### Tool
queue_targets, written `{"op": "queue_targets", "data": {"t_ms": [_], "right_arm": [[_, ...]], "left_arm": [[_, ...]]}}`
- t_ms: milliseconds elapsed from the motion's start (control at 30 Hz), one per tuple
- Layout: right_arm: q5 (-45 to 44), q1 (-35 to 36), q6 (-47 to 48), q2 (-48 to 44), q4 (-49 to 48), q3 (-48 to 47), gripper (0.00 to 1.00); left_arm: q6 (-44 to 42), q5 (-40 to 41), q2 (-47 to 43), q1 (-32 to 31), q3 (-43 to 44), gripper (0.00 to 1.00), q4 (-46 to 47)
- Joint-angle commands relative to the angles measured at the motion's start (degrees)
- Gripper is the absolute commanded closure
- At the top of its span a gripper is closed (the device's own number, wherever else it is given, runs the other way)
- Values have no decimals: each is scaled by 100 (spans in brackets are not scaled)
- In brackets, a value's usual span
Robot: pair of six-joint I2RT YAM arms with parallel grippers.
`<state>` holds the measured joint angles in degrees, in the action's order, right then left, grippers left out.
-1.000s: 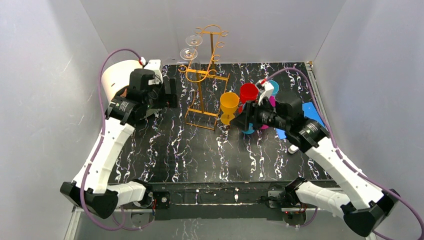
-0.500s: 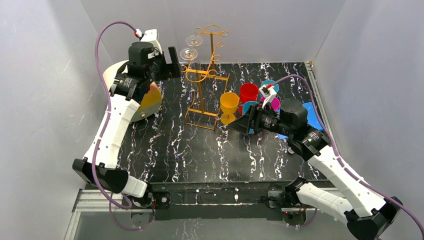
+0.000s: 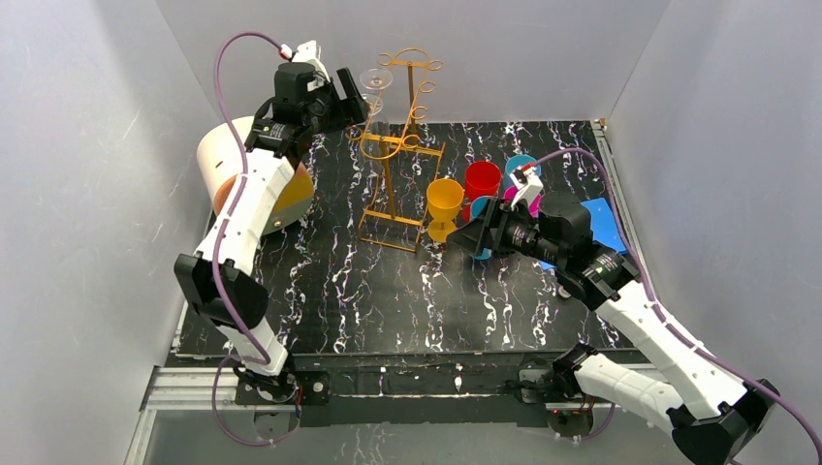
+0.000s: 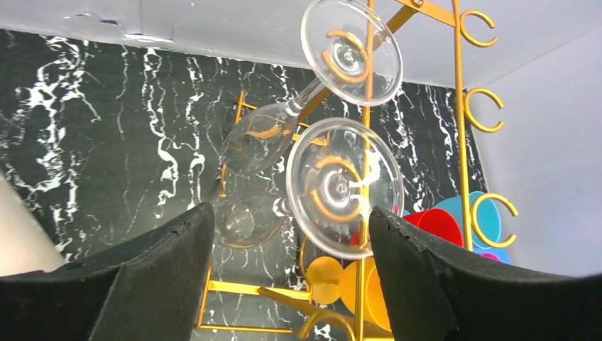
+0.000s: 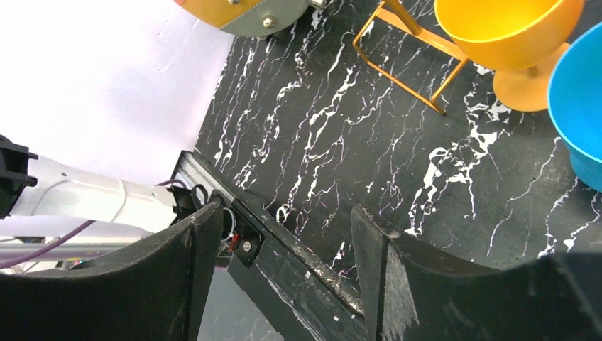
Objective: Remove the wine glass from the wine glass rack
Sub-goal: Pick up the wine glass from the wine rack.
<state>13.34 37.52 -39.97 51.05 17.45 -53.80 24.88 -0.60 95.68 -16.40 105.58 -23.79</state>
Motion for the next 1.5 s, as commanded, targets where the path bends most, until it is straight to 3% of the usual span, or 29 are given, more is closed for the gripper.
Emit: {"op": "queue_targets", "data": {"t_ms": [0,467,933,1467], "right_arm": [[-364,-15,-172,-102,60,-69,26],[-341,-15,-309,29,219,-101,26],[-388,-16,-328,46,281,-111,25],[-359,-16,-398,89,291,-118,25]], "left_arm": [[214,-482,123,73,513,25,271],[671,-603,326,223,228,61,225],[1014,-1652,708,442,325,65,310],[1064,-1622,638,533,283,98,284]]}}
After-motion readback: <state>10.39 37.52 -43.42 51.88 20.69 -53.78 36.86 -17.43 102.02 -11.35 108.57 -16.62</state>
